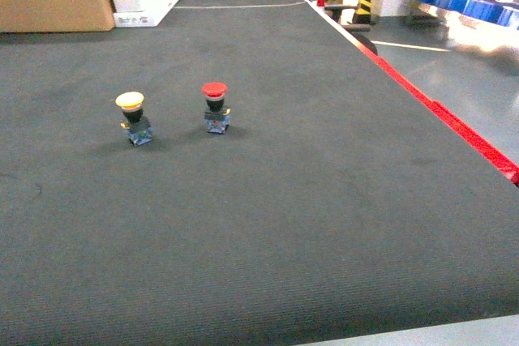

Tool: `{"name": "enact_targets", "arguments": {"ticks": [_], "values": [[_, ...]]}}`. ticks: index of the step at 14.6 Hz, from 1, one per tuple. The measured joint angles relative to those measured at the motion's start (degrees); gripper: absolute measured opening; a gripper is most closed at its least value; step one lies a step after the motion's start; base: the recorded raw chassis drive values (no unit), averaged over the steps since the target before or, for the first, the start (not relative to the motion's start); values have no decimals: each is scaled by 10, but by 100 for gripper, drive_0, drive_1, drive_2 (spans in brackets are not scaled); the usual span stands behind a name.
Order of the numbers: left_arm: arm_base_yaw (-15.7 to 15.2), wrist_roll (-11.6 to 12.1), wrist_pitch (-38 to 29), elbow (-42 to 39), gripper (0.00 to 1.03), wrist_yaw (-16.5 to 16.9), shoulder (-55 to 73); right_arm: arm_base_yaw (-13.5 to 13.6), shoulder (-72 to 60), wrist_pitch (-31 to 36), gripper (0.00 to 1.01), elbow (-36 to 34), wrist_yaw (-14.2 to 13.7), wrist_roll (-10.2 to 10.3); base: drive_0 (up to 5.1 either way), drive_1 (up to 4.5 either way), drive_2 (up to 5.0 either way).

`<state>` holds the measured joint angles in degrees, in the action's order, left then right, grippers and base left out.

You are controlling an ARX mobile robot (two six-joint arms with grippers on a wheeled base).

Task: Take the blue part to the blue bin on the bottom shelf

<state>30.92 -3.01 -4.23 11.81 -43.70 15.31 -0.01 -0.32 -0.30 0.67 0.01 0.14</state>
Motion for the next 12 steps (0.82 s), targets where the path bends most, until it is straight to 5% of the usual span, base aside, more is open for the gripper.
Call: {"name": "enact_targets", "arguments": {"ticks": [12], "values": [[0, 0, 0, 0, 43, 0, 0, 0, 0, 0, 98, 0, 0, 0, -159, -159, -159]]}}
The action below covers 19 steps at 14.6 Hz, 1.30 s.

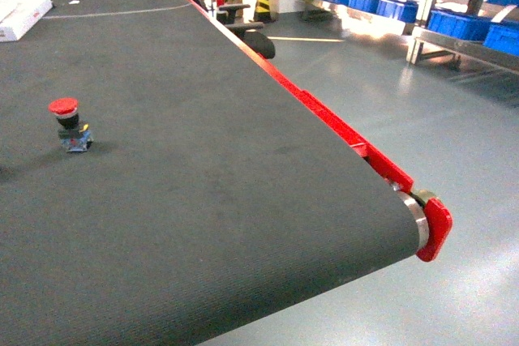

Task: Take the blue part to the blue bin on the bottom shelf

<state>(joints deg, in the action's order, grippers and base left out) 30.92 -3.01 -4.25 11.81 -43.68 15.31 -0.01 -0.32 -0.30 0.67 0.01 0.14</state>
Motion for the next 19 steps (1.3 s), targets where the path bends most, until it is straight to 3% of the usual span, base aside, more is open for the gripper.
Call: {"name": "enact_targets", "arguments": {"ticks": [19], "values": [[0, 0, 0, 0, 43, 0, 0, 0, 0, 0, 98, 0, 0, 0, -162, -162, -162]]}}
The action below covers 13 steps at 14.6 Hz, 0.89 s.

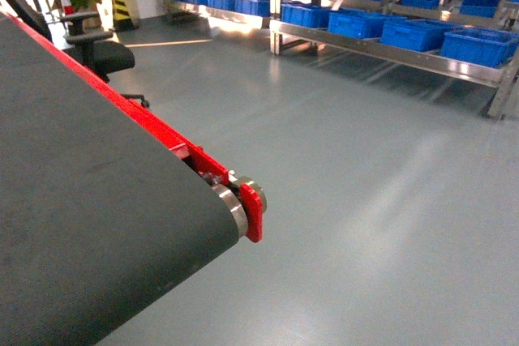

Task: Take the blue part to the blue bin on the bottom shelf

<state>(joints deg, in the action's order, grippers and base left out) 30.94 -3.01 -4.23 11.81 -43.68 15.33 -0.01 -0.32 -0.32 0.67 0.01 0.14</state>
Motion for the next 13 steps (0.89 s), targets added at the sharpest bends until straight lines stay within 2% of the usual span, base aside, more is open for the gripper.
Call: {"name": "enact_targets", "arguments": {"ticks": [13], "values": [[0, 0, 0, 0, 43, 0, 0, 0, 0, 0, 98, 0, 0, 0, -163, -163, -163]]}}
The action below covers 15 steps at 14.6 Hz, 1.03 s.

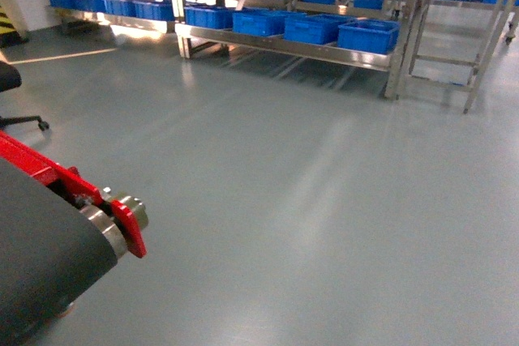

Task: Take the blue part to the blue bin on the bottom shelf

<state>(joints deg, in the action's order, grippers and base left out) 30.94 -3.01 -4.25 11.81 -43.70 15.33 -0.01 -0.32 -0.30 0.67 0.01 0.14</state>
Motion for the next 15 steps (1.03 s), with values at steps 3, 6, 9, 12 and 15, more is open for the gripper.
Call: {"name": "enact_targets", "arguments": {"ticks": [3, 6, 9, 12, 15], "values": [[0, 0, 0, 0, 43, 0, 0, 0, 0, 0, 98, 0, 0, 0, -161, -161, -161], [0, 0, 0, 0, 43, 0, 0, 0, 0, 0, 98, 0, 0, 0, -165, -165, -165], [0, 0, 0, 0, 43, 0, 0, 0, 0, 0, 98, 0, 0, 0, -154, -154, -154], [0, 0, 0, 0, 43, 0, 0, 0, 0, 0, 98, 0, 0, 0, -166, -166, -166], [0, 0, 0, 0, 43, 0, 0, 0, 0, 0, 98, 0, 0, 0, -162, -162, -162]]}}
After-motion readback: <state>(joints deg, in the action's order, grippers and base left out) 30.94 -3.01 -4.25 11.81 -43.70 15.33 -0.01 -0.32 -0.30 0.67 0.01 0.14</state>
